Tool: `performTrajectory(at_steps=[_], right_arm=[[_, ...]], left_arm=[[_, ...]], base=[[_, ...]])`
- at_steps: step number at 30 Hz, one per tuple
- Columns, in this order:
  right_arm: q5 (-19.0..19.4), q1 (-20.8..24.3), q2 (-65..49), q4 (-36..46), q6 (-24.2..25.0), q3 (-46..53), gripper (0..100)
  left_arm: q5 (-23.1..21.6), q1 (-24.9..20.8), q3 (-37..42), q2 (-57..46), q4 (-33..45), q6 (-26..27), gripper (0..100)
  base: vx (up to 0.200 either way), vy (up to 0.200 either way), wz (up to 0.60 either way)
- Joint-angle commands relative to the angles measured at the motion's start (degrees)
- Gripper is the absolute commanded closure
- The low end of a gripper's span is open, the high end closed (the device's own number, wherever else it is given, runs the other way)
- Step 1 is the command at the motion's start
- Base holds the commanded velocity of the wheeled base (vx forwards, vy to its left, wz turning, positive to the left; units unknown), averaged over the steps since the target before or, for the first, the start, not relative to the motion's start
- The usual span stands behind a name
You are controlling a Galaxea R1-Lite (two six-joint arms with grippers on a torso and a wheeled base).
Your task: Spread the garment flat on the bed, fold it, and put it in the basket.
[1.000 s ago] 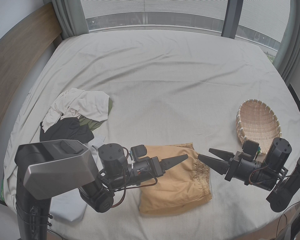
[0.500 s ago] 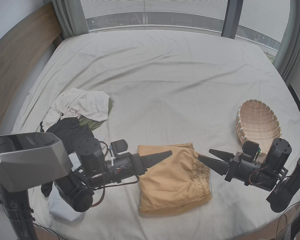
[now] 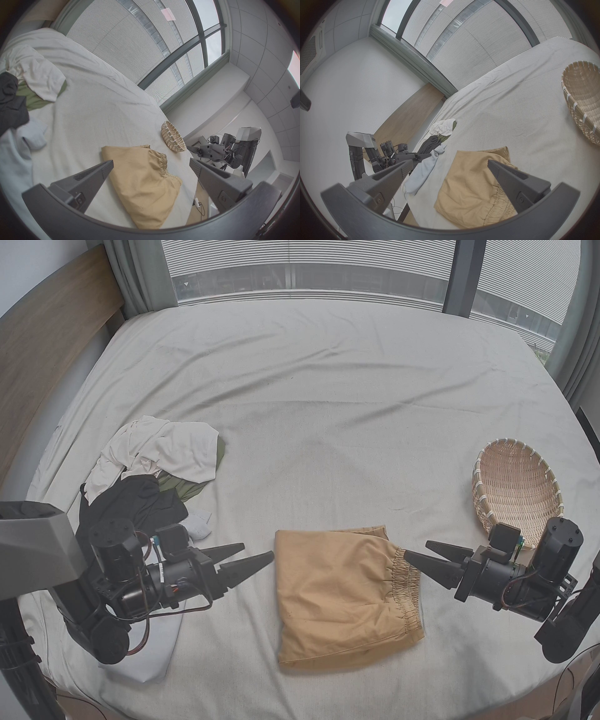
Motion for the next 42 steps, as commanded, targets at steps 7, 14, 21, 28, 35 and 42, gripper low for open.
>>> performTrajectory(at_steps=[7,14,21,28,35,42], right_arm=[[0.43,-2.77,2.13,-0.01,-0.46,3.72,0],[0.43,-2.77,3.63,0.08,-0.46,7.94,0],[0.34,-3.39,8.55,-0.01,-1.07,11.55,0],[0.43,-3.74,14.00,-0.01,-4.59,12.25,0],[0.34,-3.91,17.60,-0.01,-4.76,12.25,0],[0.51,-4.00,19.18,-0.01,-4.76,11.63,0]], left_arm=[[-2.62,8.90,7.33,-6.99,0.07,9.40,0],[-2.62,9.34,10.05,-4.53,0.07,19.06,0],[-4.12,9.60,11.46,-1.10,-0.02,23.28,0],[-4.12,9.60,11.37,-0.84,-0.02,23.37,0],[-4.12,9.60,11.55,-0.40,-0.02,23.28,0],[-4.12,8.99,11.63,-0.93,-0.02,23.28,0]], base=[[0.000,0.000,0.00],[0.000,0.000,0.00],[0.000,0.000,0.00],[0.000,0.000,0.00],[0.000,0.000,0.00],[0.000,0.000,0.00]])
